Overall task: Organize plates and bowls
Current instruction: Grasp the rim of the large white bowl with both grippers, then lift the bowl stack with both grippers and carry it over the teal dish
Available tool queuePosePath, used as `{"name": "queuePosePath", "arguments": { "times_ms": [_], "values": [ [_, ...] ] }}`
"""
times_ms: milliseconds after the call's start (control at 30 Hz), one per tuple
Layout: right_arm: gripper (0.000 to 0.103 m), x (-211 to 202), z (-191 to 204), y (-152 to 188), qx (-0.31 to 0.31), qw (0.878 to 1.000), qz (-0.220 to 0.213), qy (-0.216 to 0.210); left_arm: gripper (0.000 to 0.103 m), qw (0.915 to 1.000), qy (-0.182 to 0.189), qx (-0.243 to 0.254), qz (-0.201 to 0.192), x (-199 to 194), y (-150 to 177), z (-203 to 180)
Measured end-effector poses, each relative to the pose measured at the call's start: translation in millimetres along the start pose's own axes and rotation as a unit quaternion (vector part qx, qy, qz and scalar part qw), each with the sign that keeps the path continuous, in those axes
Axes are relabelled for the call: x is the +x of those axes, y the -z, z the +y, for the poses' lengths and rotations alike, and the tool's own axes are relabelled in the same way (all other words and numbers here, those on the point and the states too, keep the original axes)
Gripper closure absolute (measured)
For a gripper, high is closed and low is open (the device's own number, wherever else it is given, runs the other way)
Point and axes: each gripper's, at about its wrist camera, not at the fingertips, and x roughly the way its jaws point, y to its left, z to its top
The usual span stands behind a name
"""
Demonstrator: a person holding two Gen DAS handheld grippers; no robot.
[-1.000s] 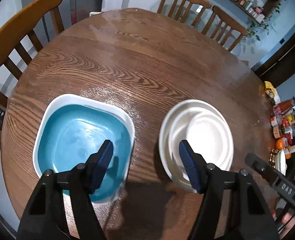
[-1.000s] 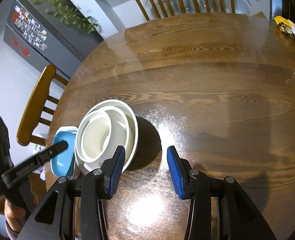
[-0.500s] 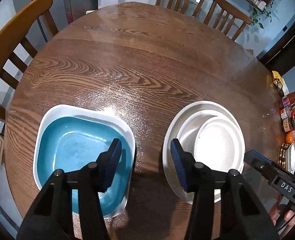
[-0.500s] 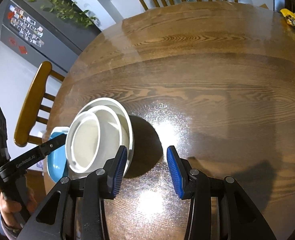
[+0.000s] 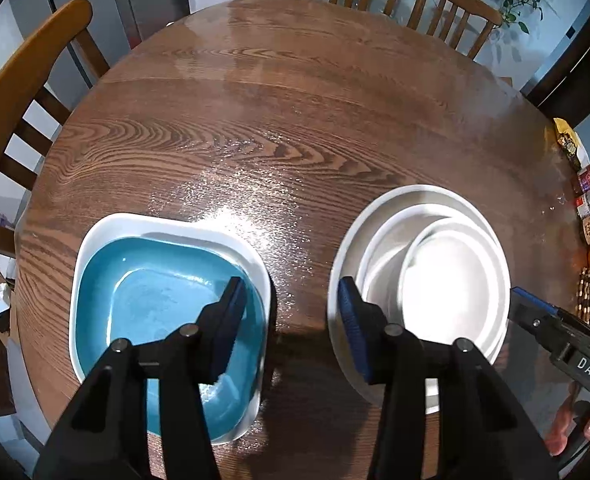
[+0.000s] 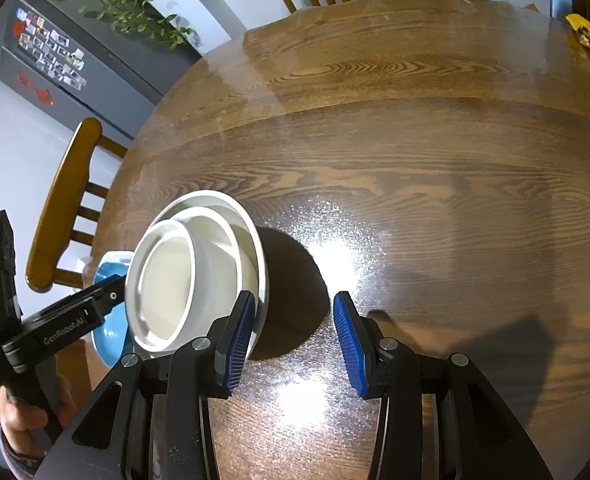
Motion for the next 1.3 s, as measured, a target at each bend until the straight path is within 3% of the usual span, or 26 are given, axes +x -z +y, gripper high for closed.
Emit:
{"name": "queuePosePath", "arguments": {
  "times_ms": [200,433,667,833,1000,1200,1300],
  "values": [
    [0.059,4.9,1.1,-1.2,-0.003,1.000,0.003,0.007,0.065,0.9996,-0.018,0.020,-0.008,0.4,0.0,-8.6],
    [0.061,8.2,3.1,-1.6,-0.006,1.000,0.005,0.011,0.084,0.9986,-0.027,0.045,-0.013,2.0,1.3,-21.5],
    [0.062,7.3,1.1,-1.4,-0.006,1.000,0.004,0.010,0.093,0.9979,-0.029,0.057,-0.015,4.4,-0.5,-28.6],
    [0.071,6.2,5.9,-1.0,-0.014,1.000,0.002,0.010,0.100,0.9976,-0.025,0.062,-0.015,5.5,-1.9,-34.5],
    [0.081,6.0,9.2,-1.0,-0.019,1.000,0.004,-0.001,0.100,0.9975,-0.026,0.063,-0.018,6.4,-2.9,-35.1],
    [0.084,6.7,10.1,-0.4,-0.018,1.000,0.003,-0.006,0.100,0.9980,-0.022,0.055,-0.023,6.8,-1.4,-34.2],
    [0.092,6.5,15.2,-0.3,-0.025,1.000,0.001,-0.005,0.100,0.9984,-0.019,0.047,-0.026,5.9,0.2,-34.4]
  ]
}}
